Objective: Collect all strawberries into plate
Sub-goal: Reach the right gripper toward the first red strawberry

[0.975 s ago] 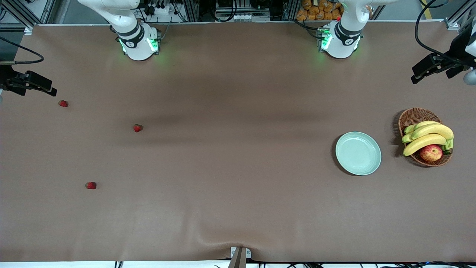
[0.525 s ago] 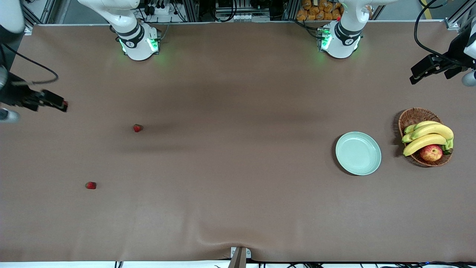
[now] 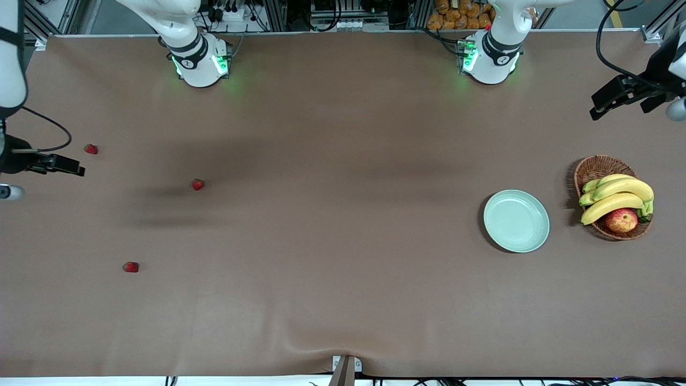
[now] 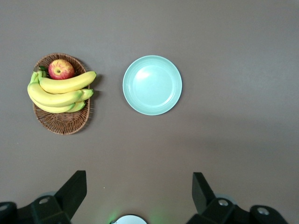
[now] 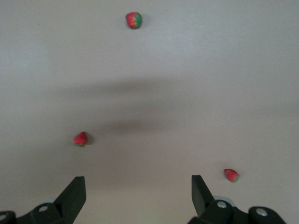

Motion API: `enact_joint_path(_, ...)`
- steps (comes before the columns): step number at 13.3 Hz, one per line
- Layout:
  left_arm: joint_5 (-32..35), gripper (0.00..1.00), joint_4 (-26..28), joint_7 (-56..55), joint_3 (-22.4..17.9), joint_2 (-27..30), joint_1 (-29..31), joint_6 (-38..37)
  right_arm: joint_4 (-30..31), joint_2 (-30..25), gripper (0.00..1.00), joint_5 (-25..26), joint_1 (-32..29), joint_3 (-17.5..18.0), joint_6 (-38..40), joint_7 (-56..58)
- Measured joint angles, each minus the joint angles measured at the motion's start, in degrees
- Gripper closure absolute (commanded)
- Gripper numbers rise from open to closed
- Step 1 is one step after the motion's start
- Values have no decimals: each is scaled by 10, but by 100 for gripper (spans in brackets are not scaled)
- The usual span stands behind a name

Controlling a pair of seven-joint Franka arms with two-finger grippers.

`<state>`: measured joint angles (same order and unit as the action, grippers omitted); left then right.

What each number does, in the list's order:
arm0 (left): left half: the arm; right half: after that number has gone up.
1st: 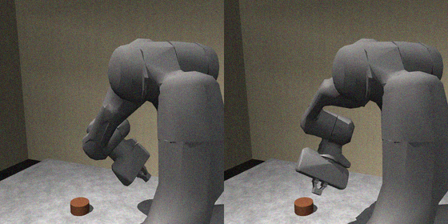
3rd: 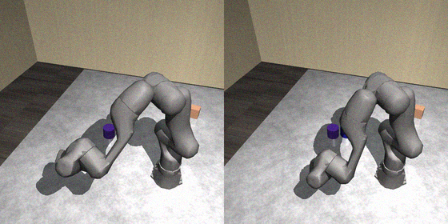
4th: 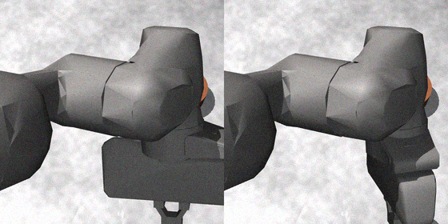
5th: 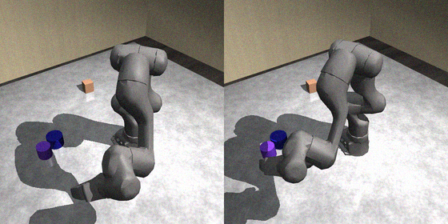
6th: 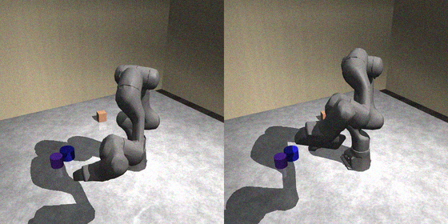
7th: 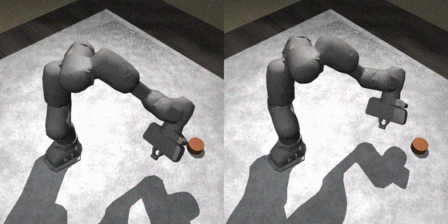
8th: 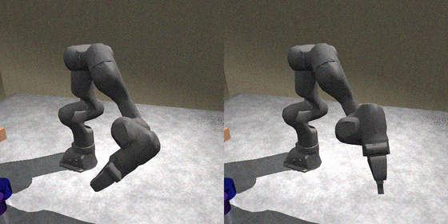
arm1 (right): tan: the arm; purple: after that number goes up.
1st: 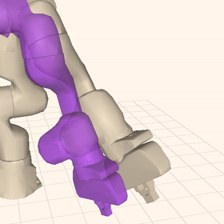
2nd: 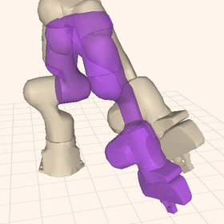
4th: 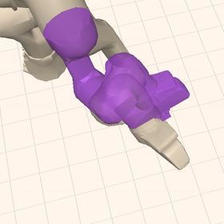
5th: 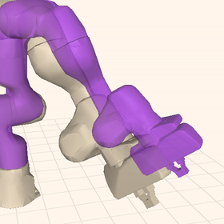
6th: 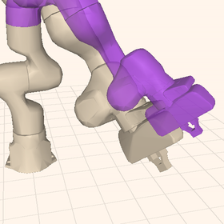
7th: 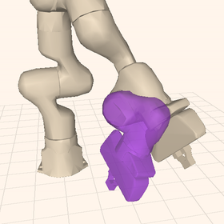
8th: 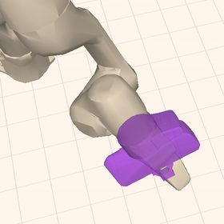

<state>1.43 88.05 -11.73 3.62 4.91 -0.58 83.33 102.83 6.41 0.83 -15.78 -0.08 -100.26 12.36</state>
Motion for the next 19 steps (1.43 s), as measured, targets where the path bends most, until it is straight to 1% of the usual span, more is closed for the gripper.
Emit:
enact_joint_path(2, 0, 0, -4, 0, 0, 0, 0, 0, 4, 3, 0, 13, -21, -1, 1, 33)
enact_joint_path(6, 0, 0, -4, 0, 0, -1, 0, 0, 30, 7, 0, 17, -58, -1, -9, 80)
enact_joint_path(11, 0, 0, -5, 0, 1, -2, -2, 0, 41, 8, 0, 17, -60, 1, -11, 85)
enact_joint_path(15, 0, 0, -16, 0, 2, -2, -2, 0, 43, 9, 0, 18, -60, 1, -13, 86)
enact_joint_path(19, -8, 0, -33, 0, 24, -2, -2, -3, 44, 10, 0, 18, -60, 2, -19, 86)
